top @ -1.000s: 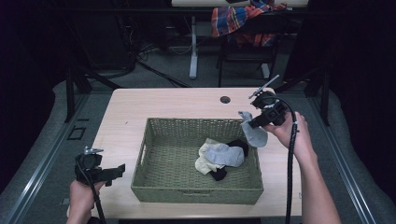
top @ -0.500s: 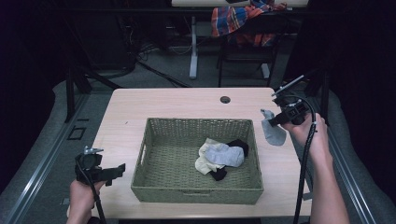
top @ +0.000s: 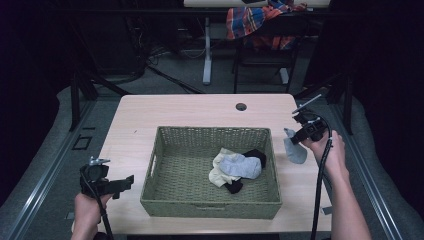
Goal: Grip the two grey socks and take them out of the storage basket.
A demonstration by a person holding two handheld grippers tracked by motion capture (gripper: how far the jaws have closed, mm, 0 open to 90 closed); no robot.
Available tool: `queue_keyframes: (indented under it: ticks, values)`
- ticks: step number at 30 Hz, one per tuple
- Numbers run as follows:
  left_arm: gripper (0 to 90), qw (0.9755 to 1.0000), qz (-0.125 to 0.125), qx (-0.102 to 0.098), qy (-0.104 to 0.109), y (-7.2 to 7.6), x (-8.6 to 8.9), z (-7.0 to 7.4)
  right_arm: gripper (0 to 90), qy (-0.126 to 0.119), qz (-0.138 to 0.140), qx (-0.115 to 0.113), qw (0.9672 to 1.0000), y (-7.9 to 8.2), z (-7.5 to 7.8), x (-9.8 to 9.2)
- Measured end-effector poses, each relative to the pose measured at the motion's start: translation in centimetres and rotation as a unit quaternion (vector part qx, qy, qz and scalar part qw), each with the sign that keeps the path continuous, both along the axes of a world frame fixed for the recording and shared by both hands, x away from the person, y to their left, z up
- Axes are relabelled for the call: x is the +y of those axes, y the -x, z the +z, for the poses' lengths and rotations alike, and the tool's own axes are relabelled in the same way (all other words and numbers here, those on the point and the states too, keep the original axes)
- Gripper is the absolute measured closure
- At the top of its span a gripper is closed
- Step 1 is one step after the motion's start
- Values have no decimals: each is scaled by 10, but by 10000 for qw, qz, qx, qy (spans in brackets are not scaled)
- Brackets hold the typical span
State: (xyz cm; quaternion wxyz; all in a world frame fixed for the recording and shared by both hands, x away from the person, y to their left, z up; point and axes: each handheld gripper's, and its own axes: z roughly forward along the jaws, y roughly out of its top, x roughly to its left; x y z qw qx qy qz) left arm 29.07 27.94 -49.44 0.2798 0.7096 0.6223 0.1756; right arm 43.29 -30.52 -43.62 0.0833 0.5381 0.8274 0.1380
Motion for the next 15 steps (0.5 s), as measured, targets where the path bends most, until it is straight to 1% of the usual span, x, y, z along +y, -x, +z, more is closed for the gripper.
queue_keyframes:
  ticks: [1,2,3,7,8,9,10,11,13,15]
  values:
    - [9,10000,0,-1,-1,0,0,0,836,0,0,0,10000,0,0,0]
    - [9,10000,-4,0,-3,0,0,0,836,12,12,100,9999,-2,-9,0]
    - [9,10000,-7,4,-6,0,0,0,836,12,12,100,9999,-2,-9,0]
    - [9,10000,-7,2,-5,0,0,0,834,21,14,271,9996,-4,-24,0]
    - [9,10000,-2,1,-6,0,0,0,833,47,54,339,9994,-5,-27,0]
    - [9,10000,0,2,-6,0,0,0,831,-28,-23,315,9995,-5,-31,0]
    - [9,10000,-3,8,-3,0,0,0,829,-5,-32,335,9994,-5,-33,0]
    - [9,10000,-4,3,-10,0,-1,0,829,49,14,428,9991,-6,-35,-1]
    - [9,10000,-5,-8,-16,0,-1,0,828,34,-48,414,9991,-6,-40,0]
    - [9,10000,-7,-8,-17,0,-1,0,826,26,-72,454,9989,-7,-45,0]
